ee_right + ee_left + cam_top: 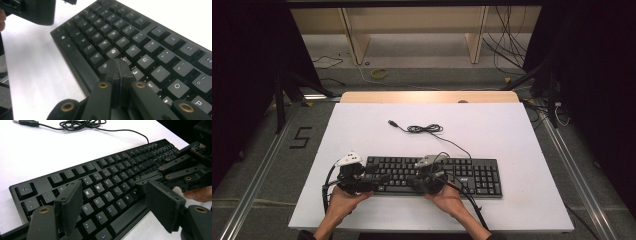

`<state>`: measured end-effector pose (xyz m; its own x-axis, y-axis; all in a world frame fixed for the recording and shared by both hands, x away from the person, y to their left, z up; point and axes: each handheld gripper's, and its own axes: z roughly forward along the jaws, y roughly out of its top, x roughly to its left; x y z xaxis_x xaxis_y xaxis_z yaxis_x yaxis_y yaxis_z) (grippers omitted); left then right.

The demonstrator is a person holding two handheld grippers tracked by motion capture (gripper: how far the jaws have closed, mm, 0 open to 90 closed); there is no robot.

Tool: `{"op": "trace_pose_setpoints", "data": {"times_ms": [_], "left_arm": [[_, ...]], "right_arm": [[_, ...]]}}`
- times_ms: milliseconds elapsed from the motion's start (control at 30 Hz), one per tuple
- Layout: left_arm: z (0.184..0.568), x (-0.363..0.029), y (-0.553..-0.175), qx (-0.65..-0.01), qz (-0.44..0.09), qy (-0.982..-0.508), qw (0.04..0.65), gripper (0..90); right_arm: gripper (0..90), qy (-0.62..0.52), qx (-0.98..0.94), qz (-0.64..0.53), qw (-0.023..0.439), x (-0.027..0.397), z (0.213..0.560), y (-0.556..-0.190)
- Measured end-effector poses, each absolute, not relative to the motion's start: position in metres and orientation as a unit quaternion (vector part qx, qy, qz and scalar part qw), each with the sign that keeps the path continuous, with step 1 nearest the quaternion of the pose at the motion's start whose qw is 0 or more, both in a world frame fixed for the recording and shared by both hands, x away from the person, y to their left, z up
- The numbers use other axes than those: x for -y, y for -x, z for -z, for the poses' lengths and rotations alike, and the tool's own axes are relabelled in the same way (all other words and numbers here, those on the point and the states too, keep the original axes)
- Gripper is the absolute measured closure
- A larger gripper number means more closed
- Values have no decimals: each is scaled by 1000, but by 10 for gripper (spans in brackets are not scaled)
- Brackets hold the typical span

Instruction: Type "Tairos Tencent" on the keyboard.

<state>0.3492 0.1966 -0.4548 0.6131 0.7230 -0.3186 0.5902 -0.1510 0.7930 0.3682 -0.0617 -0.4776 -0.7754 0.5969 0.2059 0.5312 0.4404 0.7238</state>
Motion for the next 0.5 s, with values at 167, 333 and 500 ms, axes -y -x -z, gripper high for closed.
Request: {"op": "trace_pose_setpoints", "data": {"times_ms": [167,333,500], "left_arm": [[455,-197,-348,-433,-68,-756,486,296],[456,-198,-348,-431,-68,-758,485,294],[457,-197,-348,-433,-66,-757,484,294]], "right_arm": [[900,-331,-850,-407,43,60,481,-370],[900,-328,-854,-401,50,59,484,-370],[900,-330,-854,-399,55,59,484,-369]]}}
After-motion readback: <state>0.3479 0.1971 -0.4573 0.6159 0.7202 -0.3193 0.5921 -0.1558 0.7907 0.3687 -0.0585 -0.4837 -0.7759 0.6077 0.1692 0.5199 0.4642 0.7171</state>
